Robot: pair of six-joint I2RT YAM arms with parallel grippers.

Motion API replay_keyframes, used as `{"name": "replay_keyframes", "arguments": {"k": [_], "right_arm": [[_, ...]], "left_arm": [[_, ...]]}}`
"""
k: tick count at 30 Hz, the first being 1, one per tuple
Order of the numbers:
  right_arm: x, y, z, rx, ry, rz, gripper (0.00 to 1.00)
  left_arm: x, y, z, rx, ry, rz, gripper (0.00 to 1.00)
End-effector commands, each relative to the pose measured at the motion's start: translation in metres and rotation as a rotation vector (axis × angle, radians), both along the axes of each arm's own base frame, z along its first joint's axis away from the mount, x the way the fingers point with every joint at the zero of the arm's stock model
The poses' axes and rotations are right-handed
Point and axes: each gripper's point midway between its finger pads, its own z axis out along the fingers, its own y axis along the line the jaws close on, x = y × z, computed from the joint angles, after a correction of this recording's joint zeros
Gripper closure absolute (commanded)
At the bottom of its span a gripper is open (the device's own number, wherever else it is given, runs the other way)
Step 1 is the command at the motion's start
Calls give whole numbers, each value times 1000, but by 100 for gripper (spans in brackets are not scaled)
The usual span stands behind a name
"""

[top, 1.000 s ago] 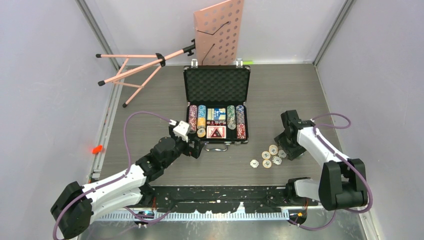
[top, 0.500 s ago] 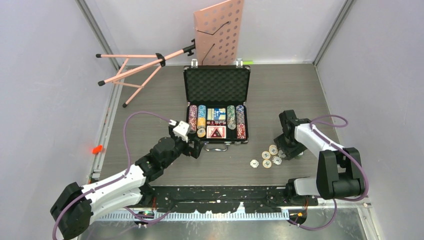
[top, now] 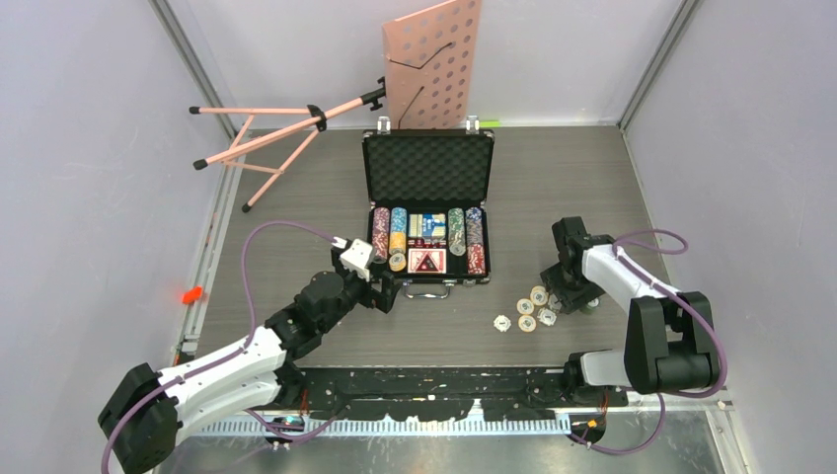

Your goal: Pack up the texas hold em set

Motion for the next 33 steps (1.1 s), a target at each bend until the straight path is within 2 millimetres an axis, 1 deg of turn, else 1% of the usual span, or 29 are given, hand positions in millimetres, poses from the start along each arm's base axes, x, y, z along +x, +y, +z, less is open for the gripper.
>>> {"name": "replay_keyframes", "arguments": {"k": [1, 5, 6, 7, 8, 11, 12, 14, 18, 20, 26, 33], "right_arm": [[-29, -9, -15, -44, 90, -39, 35], [-27, -13, -5, -66, 64, -45, 32], [-23, -14, 1, -67, 48, -45, 31], [-25, -14, 3, -71, 56, -45, 31], [-20, -15, 9, -74, 39, -46, 31], [-17, -16, 19, -75, 22, -48, 28], [-16, -17, 20, -77, 18, -49, 24], [-14, -19, 23, -84, 9, -54, 20], [-9, -27, 26, -84, 9, -74, 19], [-7, -26, 25, -74, 11, -75, 19], [-11, -17, 6, -29, 35, -79, 21], [-11, -12, -7, -2, 60, -76, 22]], "left_arm": [[6, -1, 20, -27, -51, 14, 0], [6, -1, 20, -29, -52, 14, 0], [6, -1, 20, -28, -52, 12, 0], [6, -1, 20, -27, -50, 12, 0], [5, -1, 19, -27, -50, 12, 0], [6, -2, 20, -27, -50, 10, 0], [6, -2, 20, -26, -50, 11, 0], [6, -1, 20, -26, -51, 12, 0], [6, -1, 20, -26, -52, 12, 0], [6, -1, 20, -27, -53, 12, 0], [5, 0, 21, -26, -56, 13, 0], [6, 0, 21, -27, -58, 15, 0]]}}
